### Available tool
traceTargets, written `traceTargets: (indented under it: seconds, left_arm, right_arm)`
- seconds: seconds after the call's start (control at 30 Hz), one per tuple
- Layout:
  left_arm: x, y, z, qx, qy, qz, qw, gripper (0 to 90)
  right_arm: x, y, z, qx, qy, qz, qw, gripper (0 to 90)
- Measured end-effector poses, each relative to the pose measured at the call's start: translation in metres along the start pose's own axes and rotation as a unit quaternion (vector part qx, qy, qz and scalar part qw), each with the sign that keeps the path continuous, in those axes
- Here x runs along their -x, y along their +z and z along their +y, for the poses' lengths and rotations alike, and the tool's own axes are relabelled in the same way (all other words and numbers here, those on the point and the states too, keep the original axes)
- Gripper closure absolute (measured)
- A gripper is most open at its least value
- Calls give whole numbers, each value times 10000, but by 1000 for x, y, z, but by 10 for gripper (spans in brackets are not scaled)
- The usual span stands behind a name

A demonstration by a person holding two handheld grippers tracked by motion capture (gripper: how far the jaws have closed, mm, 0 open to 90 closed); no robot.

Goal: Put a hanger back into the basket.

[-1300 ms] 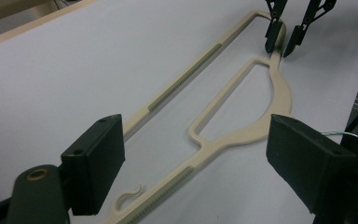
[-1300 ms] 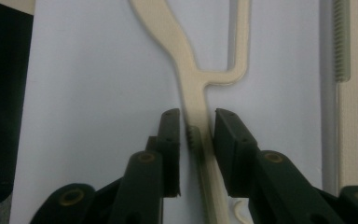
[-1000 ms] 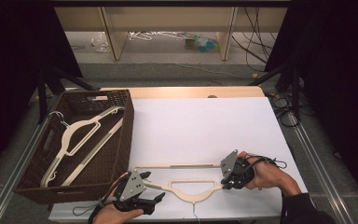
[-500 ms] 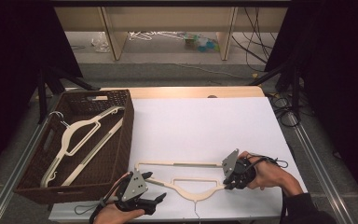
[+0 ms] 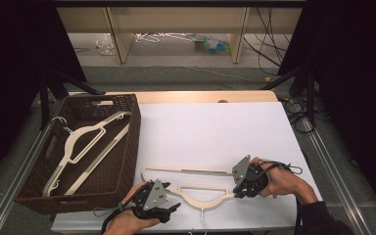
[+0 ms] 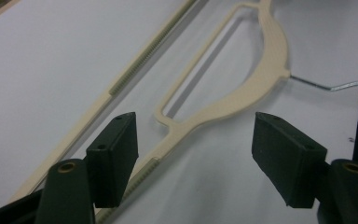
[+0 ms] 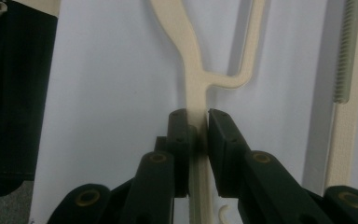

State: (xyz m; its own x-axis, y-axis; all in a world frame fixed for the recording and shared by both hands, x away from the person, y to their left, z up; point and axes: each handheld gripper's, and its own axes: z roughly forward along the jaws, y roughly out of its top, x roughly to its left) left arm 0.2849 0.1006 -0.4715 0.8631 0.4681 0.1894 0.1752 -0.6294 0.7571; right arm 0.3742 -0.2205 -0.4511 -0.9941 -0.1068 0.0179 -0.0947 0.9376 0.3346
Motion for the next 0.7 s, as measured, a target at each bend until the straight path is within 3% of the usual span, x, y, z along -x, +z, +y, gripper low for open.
traceTargets:
  seconds: [0.1,0.23,0.37,0.43,0.47,0.57,0.7]
  left_arm:
    - [6,12,0,-93,153,-54,9998,295]
    - [11,23,5,-223,533,-66,9983,286]
    - [17,36,7,-325,923,50,9952,278]
    - [17,38,9,-215,956,72,9952,289]
    - [16,37,11,-299,1105,116,9934,315]
    - [19,41,13,-157,1155,48,9932,339]
    - [22,43,18,-57,1436,-38,9896,399]
  right_arm:
    - [-2,-7,2,122,37,-12,9999,796]
    - [-3,-14,2,147,17,-71,9999,795]
    - [-4,-17,3,180,51,-39,9998,796]
    - [-4,-16,3,168,41,-41,9998,795]
    - [-4,-16,3,172,43,-21,9998,795]
    - [-3,-16,3,177,41,-33,9998,796]
    - [-4,-17,4,185,51,-37,9998,796]
